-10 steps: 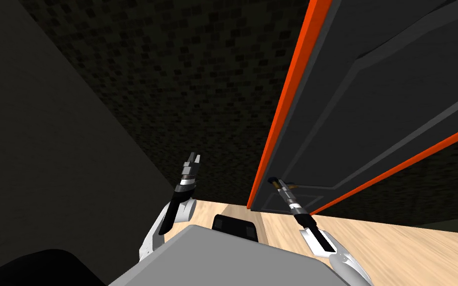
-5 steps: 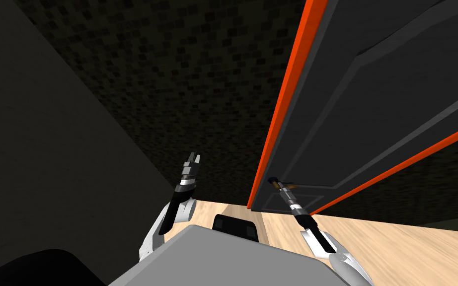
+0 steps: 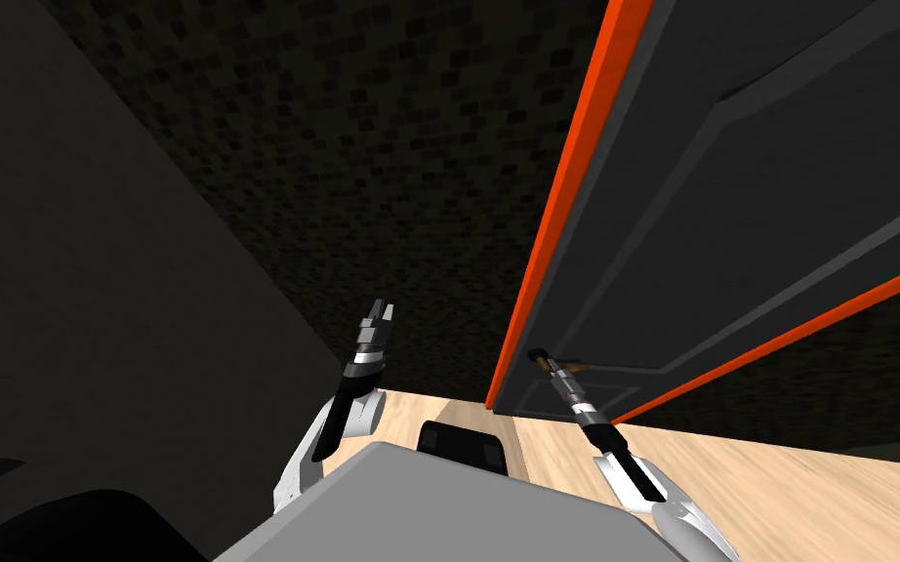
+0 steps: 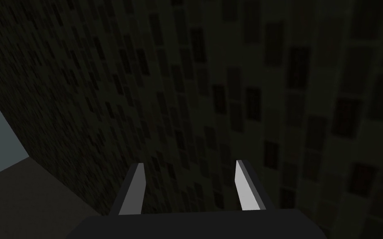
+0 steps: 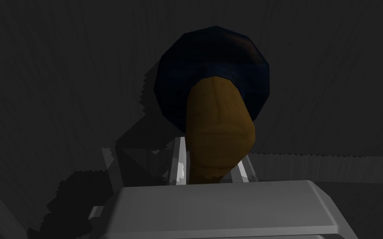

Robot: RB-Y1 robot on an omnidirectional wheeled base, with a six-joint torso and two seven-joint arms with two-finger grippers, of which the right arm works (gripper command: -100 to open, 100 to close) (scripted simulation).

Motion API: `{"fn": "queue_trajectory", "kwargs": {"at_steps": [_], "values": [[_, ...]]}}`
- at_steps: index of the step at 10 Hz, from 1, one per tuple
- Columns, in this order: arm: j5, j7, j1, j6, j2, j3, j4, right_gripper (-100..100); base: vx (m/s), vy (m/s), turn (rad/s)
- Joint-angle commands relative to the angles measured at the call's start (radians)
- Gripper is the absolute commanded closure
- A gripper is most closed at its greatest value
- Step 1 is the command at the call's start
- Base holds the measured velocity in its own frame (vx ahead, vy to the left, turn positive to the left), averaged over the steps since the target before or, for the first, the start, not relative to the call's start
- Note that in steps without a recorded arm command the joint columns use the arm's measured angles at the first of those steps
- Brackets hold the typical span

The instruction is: Pull the door open

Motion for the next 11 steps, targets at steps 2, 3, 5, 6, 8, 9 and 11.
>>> {"fn": "queue_trajectory", "kwargs": {"at_steps": [2, 3, 5, 6, 8, 9, 11], "values": [[0.008, -0.02, 0.016, -0.049, -0.019, 0.011, 0.019, 100, -0.155, -0.078, 0.152], [0.009, -0.025, 0.021, -0.059, -0.025, 0.013, 0.021, 100, -0.181, -0.085, 0.149], [0.014, -0.042, 0.038, -0.091, -0.042, 0.02, 0.028, 100, -0.17, -0.058, 0.104], [0.018, -0.053, 0.049, -0.113, -0.053, 0.025, 0.032, 100, -0.172, -0.083, 0.155], [0.023, -0.072, 0.068, -0.149, -0.073, 0.033, 0.039, 100, -0.178, -0.107, 0.165], [0.026, -0.081, 0.077, -0.166, -0.082, 0.037, 0.042, 100, -0.183, -0.085, 0.157], [0.026, -0.082, 0.083, -0.195, -0.081, 0.04, 0.067, 100, -0.109, -0.047, 0.111]]}}
